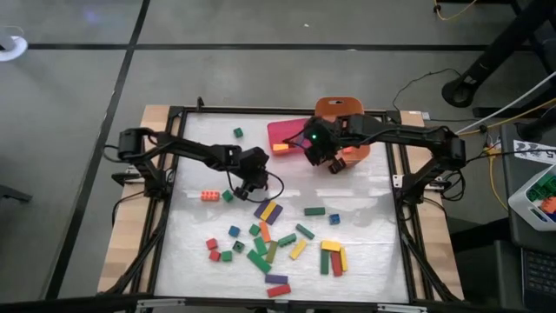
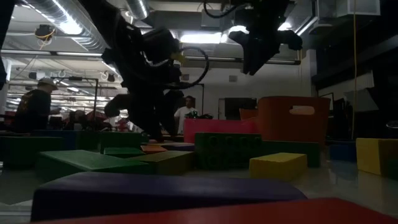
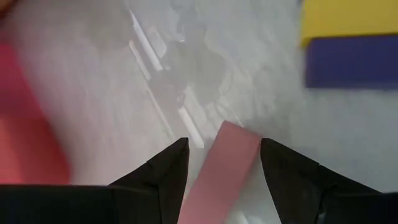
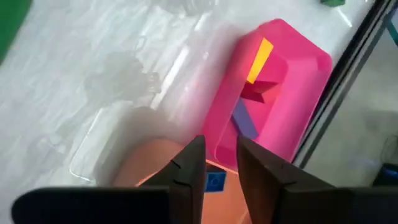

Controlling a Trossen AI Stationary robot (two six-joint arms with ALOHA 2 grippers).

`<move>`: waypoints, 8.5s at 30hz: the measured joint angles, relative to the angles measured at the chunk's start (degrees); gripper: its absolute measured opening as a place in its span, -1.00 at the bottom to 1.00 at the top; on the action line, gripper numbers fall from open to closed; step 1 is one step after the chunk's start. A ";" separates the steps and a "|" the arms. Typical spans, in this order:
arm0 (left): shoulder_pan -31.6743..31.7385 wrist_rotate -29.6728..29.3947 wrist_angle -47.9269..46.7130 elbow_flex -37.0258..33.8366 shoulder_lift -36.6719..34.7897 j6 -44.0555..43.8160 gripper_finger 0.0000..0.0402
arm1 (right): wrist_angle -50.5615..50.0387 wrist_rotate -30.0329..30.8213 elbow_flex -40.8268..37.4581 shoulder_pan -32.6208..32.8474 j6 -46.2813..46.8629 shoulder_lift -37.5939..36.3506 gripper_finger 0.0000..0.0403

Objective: Sort blocks by size
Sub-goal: Put the large pink block into the pink bin, then put the large green block into the pink bin, then put the small green block into the orange bin, then put the large green block into the pink bin

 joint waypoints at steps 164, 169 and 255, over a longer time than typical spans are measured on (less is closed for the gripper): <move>-13.66 -8.42 -44.53 5.00 -21.02 -79.56 -0.05 | 41.10 2.87 -6.62 -9.72 1.02 12.75 0.07; -13.82 -8.65 -40.05 0.61 -20.93 -82.59 -0.05 | 37.46 2.68 -6.62 -8.09 0.87 10.83 0.09; 7.58 -4.93 42.37 37.16 30.01 -39.59 0.00 | 7.81 3.54 -6.68 42.00 60.23 3.17 0.10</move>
